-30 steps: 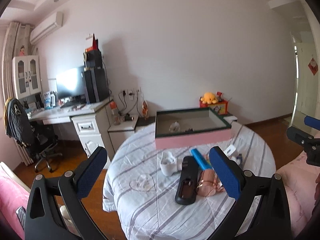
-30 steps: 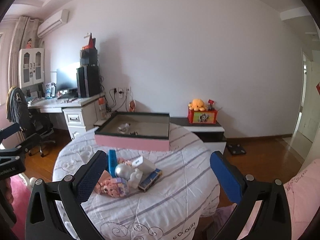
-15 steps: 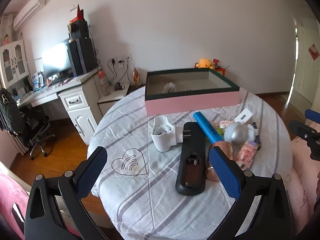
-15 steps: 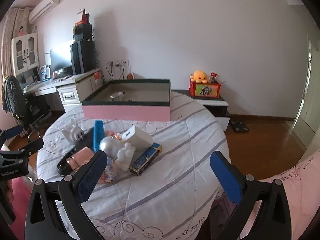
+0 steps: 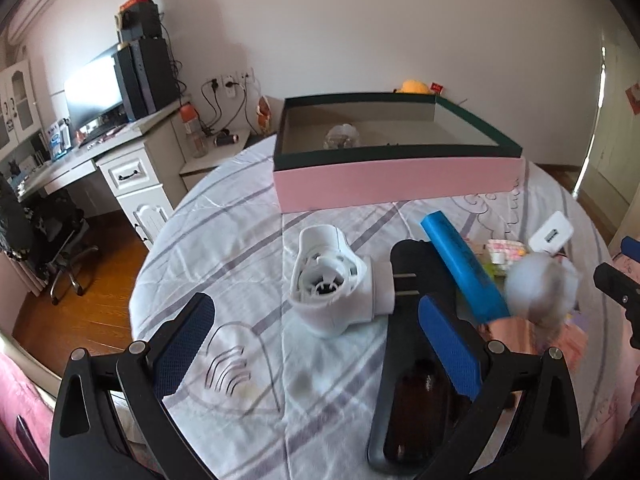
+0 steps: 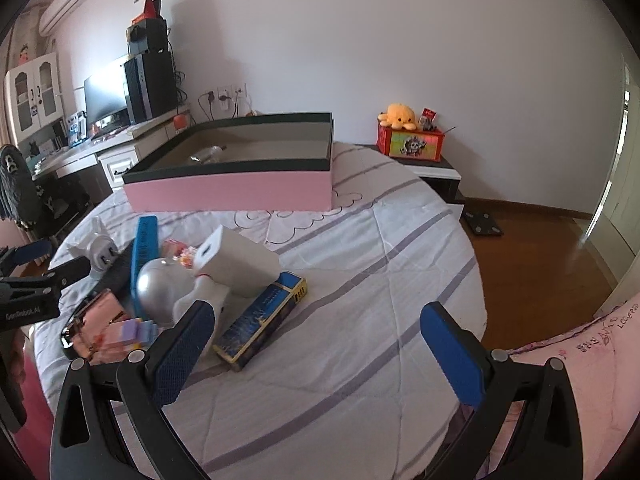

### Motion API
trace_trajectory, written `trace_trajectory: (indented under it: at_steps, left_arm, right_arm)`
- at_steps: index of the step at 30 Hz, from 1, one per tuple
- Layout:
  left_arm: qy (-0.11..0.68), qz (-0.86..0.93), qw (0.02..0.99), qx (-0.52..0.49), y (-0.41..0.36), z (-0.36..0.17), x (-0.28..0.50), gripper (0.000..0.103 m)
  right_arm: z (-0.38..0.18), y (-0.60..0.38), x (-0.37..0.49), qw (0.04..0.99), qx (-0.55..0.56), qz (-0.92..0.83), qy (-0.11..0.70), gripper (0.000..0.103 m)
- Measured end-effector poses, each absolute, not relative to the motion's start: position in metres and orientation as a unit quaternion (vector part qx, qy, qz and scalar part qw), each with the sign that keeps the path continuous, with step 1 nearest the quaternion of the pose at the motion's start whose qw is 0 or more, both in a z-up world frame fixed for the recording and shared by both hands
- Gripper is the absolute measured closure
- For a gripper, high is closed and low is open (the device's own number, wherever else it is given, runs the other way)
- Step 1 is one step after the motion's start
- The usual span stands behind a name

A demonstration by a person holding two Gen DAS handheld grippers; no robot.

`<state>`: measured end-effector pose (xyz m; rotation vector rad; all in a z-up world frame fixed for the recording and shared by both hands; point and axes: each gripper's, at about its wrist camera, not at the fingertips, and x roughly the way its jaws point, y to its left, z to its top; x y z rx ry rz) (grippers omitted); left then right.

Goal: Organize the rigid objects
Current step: 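Grasp the white hair dryer with the left tool while the right tool grasps the white charger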

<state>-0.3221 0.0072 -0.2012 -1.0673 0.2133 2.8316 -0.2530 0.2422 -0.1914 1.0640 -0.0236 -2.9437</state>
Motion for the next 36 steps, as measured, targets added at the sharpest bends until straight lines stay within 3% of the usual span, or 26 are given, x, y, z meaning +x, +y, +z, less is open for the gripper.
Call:
trace_trajectory:
  at_steps: [10,11,12,13,31,36]
  left_arm:
    - [0.062,0.927,0.073,-0.363,0.003,-0.213,-0.351,0.001]
    - [0.060,0.928,0.075,-0.360,0.001,-0.213,-0.351,0.011]
    - [0.057,0.928,0.080,-0.360,0.000,-0.214,-0.352,0.032]
    - [0.054,0.925,0.085,-0.366,-0.001,-0.216,-0.354,0.040]
    - [0.073,0.926,0.075,-0.363,-0.022,-0.210,-0.316,0.040]
    - [0.071,0.927,0.075,-0.361,-0.022,-0.207,-0.315,0.040]
  right_arm:
    - [-0.207,0.245,-0.272,0.014,0.360,-0.933,-0.017,0.000]
    - [-0.208,0.245,-0.273,0.015,0.361,-0.932,-0.017,0.000]
    - [-0.208,0.244,-0.273,0.015,0.362,-0.932,-0.016,0.000]
    - [-0.209,0.243,-0.273,0.015,0.364,-0.931,-0.015,0.000]
    - [-0.194,0.235,-0.280,0.001,0.353,-0.936,-0.008,0.000]
    - [-0.185,0.229,-0.288,0.034,0.344,-0.938,-0.031,0.000]
